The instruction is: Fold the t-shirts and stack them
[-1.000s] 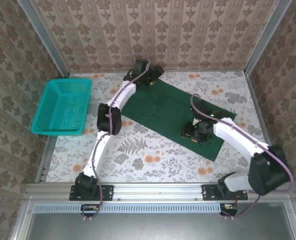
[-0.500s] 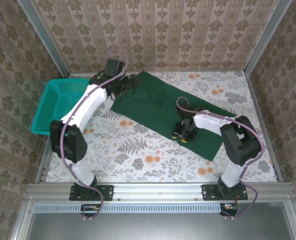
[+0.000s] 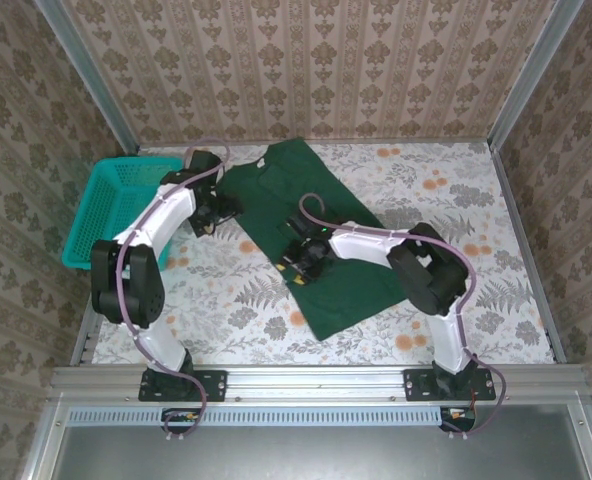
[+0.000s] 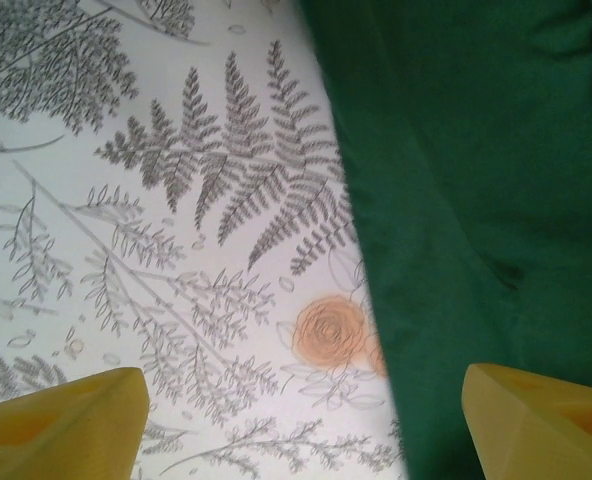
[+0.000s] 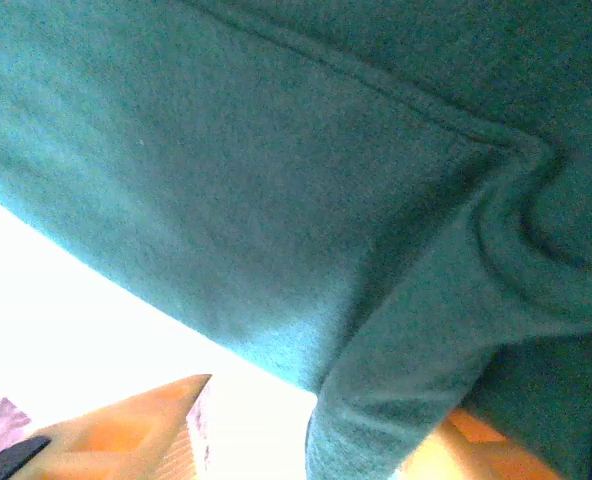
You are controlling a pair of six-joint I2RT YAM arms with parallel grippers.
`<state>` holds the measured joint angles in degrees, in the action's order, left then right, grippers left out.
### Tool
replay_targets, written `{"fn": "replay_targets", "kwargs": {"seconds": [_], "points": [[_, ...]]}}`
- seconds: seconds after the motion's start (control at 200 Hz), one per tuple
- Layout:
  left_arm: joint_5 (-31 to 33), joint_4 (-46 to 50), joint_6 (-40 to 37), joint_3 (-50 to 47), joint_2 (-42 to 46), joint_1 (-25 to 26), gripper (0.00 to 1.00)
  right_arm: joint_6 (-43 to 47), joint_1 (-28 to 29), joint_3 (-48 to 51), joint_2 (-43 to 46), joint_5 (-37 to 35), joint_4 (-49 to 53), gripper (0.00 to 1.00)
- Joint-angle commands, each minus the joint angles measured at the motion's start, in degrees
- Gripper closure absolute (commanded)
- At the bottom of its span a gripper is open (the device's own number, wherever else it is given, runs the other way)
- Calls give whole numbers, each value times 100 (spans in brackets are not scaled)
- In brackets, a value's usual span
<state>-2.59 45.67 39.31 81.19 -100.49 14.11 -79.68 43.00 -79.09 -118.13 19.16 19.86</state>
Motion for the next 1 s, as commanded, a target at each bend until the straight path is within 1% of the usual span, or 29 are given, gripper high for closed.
{"fn": "replay_targets", "kwargs": {"seconds": [0.0, 0.085, 0.13, 0.265, 0.36, 0.42, 0.505, 0.57, 0.645, 0.745, 0.815, 0.885, 0.94, 0.995], "points": [[-298, 52, -147, 502, -475, -82, 17, -1372, 329, -228, -575, 486, -351, 48], [-540, 72, -178, 916, -857, -97, 20, -1801, 440, -323, -607, 570, -707, 44], [-637, 86, -203, 1143, -1079, -88, 22, -1840, 480, -430, -561, 531, -660, 41], [-814, 236, -263, 1820, -1791, -64, 27, -1766, 475, -625, -250, 463, -405, 34], [-850, 371, -370, 2364, -2246, -14, 31, -1628, 414, -553, 139, 349, -207, 32], [-787, 460, -447, 2699, -2523, 54, 33, -1385, 353, -476, 447, 235, -13, 32], [-698, 591, -551, 3266, -2934, 157, 34, -884, 108, -310, 957, 28, 322, 32], [-512, 814, -597, 3859, -3328, 275, 35, -295, -219, -124, 1342, -69, 649, 35], [-340, 968, -631, 4580, -3825, 423, 35, 572, -779, -2, 1628, -332, 1480, 37], [-214, 1114, -406, 5459, -4502, 578, 35, 1795, -1484, 342, 1935, -676, 2030, 40], [-314, 1083, -166, 5988, -4964, 673, 35, 2575, -1877, 576, 1986, -677, 2061, 41], [-286, 1023, 46, 6431, -5357, 797, 35, 3235, -2115, 711, 1885, -667, 2070, 42], [-315, 958, 219, 6627, -5607, 891, 35, 3606, -2229, 817, 1732, -647, 1962, 42], [-340, 855, 374, 6669, -5767, 975, 36, 3758, -2282, 1013, 1569, -541, 1789, 43]]}}
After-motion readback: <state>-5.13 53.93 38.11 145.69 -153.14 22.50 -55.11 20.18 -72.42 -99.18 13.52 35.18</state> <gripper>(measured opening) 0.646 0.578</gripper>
